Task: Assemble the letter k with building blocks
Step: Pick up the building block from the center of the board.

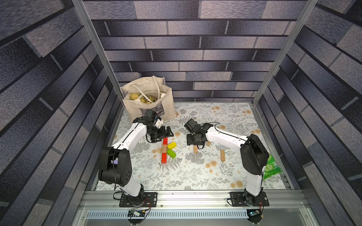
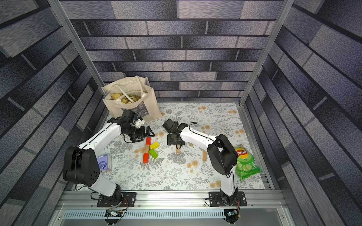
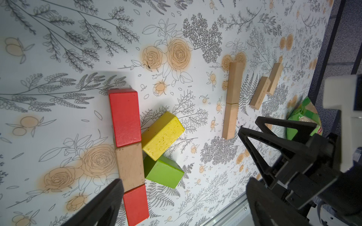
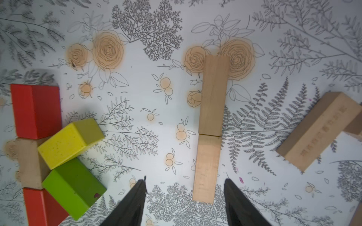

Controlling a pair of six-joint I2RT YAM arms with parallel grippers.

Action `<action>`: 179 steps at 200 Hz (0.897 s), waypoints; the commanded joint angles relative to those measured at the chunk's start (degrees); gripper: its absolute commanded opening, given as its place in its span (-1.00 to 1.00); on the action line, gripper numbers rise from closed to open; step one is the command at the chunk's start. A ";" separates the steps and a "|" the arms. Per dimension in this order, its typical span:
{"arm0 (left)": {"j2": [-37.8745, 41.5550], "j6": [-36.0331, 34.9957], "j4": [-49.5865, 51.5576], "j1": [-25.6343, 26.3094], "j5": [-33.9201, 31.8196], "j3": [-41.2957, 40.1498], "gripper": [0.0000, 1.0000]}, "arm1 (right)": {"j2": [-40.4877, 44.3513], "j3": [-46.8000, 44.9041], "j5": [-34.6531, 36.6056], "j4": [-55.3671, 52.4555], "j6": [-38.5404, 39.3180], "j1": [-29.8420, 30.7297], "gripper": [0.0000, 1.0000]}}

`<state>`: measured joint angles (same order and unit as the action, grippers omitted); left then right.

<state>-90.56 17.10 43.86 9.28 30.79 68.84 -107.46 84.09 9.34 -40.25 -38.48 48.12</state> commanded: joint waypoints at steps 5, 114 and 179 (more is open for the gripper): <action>1.22 -1.45 -1.42 0.24 0.02 -1.50 1.00 | 6.49 -0.77 6.45 -5.78 -1.81 0.02 0.37; 3.82 -3.74 -6.47 5.66 5.60 -3.27 1.00 | 6.45 -12.75 2.79 0.92 -10.08 -11.35 0.31; 2.28 -4.01 -5.92 5.66 4.46 -3.01 1.00 | 1.29 -11.03 2.66 0.97 -10.42 -13.99 0.13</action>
<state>-88.31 14.98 37.87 15.00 35.38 66.32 -104.92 72.38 11.92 -38.65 -48.47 35.03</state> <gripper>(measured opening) 0.997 0.570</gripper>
